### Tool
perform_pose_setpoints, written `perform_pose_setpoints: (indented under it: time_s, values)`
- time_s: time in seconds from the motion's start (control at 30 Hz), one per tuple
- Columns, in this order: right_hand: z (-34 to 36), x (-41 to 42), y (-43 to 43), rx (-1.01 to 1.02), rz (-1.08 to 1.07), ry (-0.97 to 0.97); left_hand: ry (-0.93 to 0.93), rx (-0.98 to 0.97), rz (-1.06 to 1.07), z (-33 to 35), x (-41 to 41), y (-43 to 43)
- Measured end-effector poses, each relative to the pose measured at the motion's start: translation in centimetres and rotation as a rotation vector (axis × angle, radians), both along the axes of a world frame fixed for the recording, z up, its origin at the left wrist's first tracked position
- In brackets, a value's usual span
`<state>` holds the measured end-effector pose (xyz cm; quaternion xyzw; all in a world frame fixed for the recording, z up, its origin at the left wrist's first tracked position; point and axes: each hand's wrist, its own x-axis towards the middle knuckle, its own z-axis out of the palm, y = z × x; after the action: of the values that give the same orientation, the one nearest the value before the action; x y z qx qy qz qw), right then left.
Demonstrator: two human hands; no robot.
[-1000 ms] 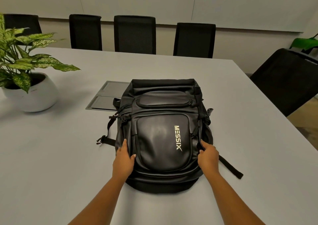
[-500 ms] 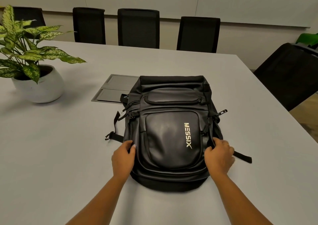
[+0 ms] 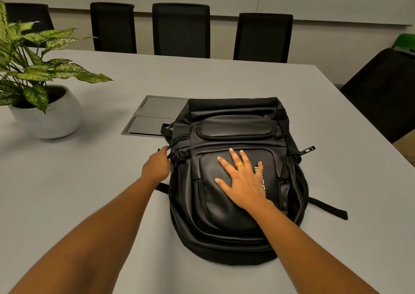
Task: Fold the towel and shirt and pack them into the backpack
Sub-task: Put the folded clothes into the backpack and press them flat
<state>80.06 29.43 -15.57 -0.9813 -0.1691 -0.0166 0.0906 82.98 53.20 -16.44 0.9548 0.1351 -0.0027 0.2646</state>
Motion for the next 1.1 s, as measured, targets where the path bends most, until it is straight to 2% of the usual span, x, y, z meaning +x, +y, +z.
perform_pose_setpoints:
  time_s: [0.13,0.33,0.53,0.83,1.1]
  values:
    - [-1.0,0.4,0.2,-0.039,-0.016,0.07,0.064,-0.006,0.005,-0.8,1.0,0.6]
    - [-1.6,0.7,0.1,-0.056,-0.031,0.106,-0.11,-0.013,0.12,-1.1,0.5,0.5]
    - [-1.7,0.5,0.4,-0.112,-0.042,0.094,-0.167,-0.025,0.16,-2.3,-2.7,-0.5]
    - [-0.9,0.5,0.6,-0.137,-0.054,0.129,-0.119,0.069,0.159,-2.0,-6.9,-1.2]
    - [-0.5,0.4,0.7,-0.146,-0.057,0.171,-0.049,0.036,0.169,-4.1,-14.5,-4.0]
